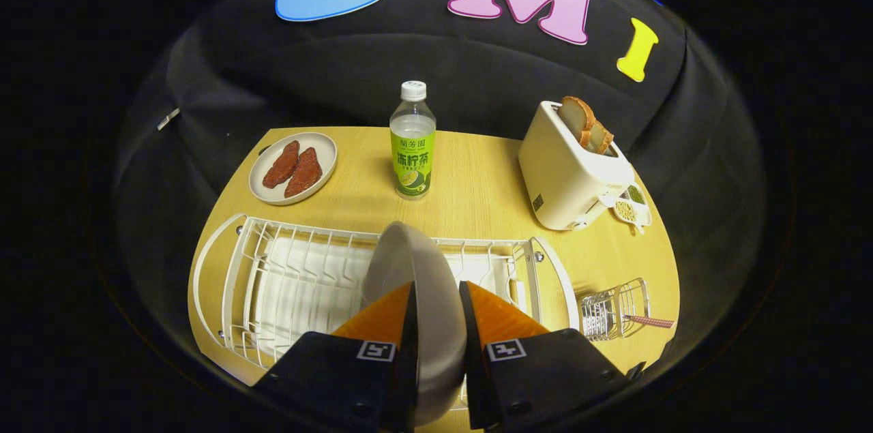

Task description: Take the plate from the dish rack, then take the spoon from the basket and place it into the plate.

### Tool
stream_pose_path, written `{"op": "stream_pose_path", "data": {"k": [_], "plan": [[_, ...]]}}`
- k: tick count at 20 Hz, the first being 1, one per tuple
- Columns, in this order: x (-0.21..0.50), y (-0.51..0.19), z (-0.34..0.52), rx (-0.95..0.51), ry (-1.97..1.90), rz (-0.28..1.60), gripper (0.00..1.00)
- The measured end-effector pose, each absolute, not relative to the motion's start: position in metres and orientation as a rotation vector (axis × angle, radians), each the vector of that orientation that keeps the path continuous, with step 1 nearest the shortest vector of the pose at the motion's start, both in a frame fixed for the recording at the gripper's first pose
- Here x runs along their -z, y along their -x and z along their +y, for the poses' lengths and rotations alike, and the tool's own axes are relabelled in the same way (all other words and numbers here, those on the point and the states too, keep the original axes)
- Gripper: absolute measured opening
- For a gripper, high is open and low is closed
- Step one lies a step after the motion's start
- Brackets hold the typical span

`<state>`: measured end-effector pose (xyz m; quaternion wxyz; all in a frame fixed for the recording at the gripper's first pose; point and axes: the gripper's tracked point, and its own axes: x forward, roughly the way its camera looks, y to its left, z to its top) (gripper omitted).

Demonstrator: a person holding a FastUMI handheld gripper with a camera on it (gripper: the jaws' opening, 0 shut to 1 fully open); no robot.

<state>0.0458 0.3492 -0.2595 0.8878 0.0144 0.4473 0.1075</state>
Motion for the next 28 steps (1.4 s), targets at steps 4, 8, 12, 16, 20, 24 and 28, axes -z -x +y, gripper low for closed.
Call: {"op": "stream_pose_path", "data": {"k": [4,8,12,16,20,24,28], "plan": [[0.244,-0.05,0.355,-0.204,0.056,0.896,0.32],[0.222,-0.059,0.35,-0.176,0.113,0.841,0.31],[0.198,-0.067,0.336,-0.134,0.048,0.794,0.31],[0.175,-0.066,0.323,-0.187,-0.086,0.757,0.31],[0.157,-0.052,0.3,-0.272,-0.248,0.752,0.31],[0.152,-0.027,0.26,-0.357,-0.334,0.764,0.31],[0.155,0.006,0.214,-0.436,-0.428,0.791,0.31]]}}
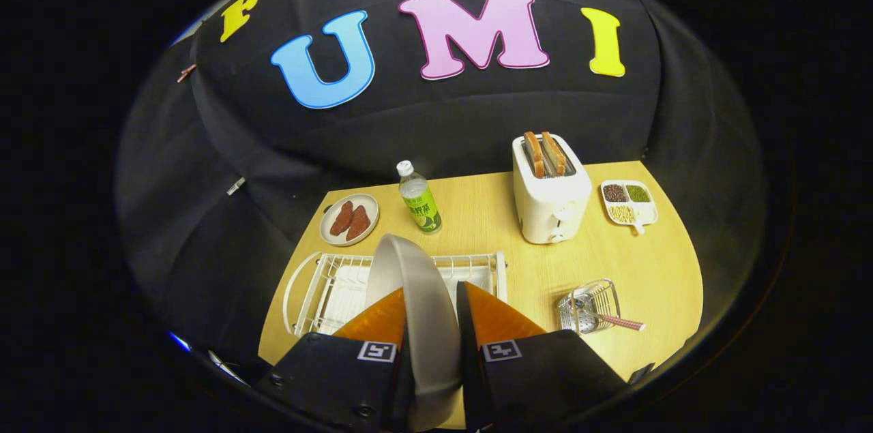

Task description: Take the plate from the dish rack, then take the spoon from the basket and place it into the plate.

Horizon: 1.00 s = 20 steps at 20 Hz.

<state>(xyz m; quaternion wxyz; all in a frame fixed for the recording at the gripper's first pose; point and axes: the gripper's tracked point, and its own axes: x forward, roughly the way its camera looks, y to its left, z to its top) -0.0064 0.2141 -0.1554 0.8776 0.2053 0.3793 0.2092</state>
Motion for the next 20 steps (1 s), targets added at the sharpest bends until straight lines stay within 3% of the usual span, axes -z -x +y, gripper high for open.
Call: {"op": "stream_pose_path", "data": {"k": [5,11,16,20], "plan": [[0.188,0.059,0.151,-0.48,-0.56,0.87,0.31],[0.26,0.111,0.083,-0.433,-0.674,0.928,0.31],[0.339,0.136,0.066,-0.37,-0.732,1.038,0.31],[0.378,0.144,0.072,-0.407,-0.643,1.073,0.31]]}}
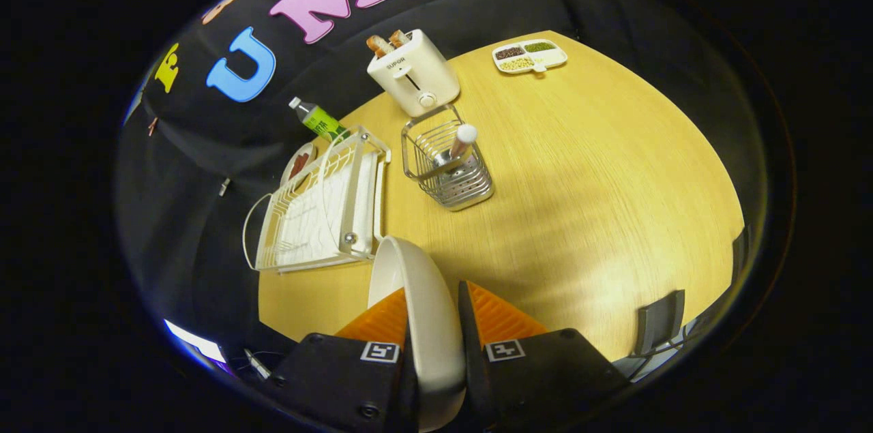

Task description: Take the plate from the dish rack, then take the spoon from the basket and place it into the plate.

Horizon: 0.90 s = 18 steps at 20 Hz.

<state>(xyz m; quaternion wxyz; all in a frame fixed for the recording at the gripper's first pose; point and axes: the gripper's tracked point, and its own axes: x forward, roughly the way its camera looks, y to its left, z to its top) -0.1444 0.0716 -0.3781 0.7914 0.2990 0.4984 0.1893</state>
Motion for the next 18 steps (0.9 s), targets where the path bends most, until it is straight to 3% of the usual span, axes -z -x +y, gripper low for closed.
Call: {"op": "stream_pose_path", "data": {"k": [13,18], "plan": [[0.42,0.131,0.077,-0.315,-0.694,1.115,0.34],[0.42,0.12,0.061,-0.229,-0.722,1.098,0.49]]}}
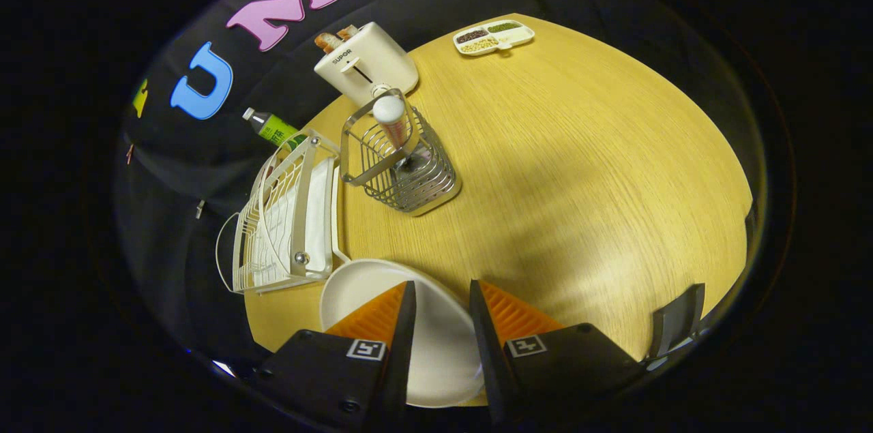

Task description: Take the plate from the dish rack, then take the spoon from the basket and place it into the plate.

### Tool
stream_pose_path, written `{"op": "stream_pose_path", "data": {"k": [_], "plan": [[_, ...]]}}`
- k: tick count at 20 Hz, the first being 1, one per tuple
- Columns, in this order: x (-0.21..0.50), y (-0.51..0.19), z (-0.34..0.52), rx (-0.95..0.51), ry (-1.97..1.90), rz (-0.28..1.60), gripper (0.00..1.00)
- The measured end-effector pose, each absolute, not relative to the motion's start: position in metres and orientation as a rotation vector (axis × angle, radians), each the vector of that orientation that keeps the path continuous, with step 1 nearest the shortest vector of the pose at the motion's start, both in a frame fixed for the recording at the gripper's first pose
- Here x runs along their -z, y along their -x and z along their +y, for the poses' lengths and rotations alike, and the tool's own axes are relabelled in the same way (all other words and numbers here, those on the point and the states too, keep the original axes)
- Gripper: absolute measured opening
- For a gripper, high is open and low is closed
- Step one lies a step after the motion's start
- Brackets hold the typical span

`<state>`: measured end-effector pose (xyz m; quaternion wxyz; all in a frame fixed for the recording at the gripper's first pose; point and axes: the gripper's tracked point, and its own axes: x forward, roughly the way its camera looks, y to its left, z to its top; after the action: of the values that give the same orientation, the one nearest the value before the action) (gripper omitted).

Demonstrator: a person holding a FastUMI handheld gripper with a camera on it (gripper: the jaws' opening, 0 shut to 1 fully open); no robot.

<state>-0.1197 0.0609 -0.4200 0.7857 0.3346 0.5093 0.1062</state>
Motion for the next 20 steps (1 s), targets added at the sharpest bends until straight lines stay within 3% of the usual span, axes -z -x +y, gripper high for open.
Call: {"op": "stream_pose_path", "data": {"k": [5,14,20], "plan": [[0.403,0.112,0.03,-0.175,-0.649,1.008,0.81],[0.29,0.067,-0.01,-0.259,-0.376,0.704,0.86],[0.299,0.043,0.011,-0.391,-0.144,0.71,0.82]]}}
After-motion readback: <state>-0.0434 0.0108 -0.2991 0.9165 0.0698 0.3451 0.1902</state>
